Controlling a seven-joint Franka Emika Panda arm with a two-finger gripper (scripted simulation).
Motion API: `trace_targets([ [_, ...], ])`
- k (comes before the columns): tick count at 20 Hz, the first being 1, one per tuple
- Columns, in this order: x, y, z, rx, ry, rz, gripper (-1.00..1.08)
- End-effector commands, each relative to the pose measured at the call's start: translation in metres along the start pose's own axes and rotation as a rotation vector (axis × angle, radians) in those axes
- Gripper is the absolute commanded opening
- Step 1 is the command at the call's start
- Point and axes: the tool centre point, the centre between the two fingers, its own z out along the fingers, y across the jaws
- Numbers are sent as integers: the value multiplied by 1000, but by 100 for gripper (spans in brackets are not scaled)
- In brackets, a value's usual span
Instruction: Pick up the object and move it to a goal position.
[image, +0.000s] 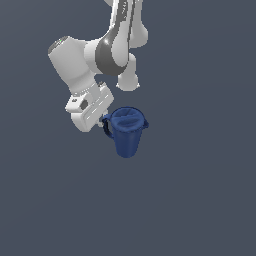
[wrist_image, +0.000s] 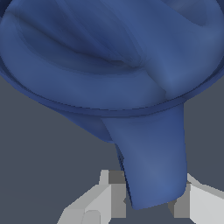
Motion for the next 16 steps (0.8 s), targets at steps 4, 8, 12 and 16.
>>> trace_targets([
  [4,11,16,-27,-3,4,-2,-100],
  [8,20,32,-52,-3,6,-3,-100],
  [12,31,50,-79,-3,8,-3,-100],
  [16,41,67,-105,-3,9,-3,-100],
])
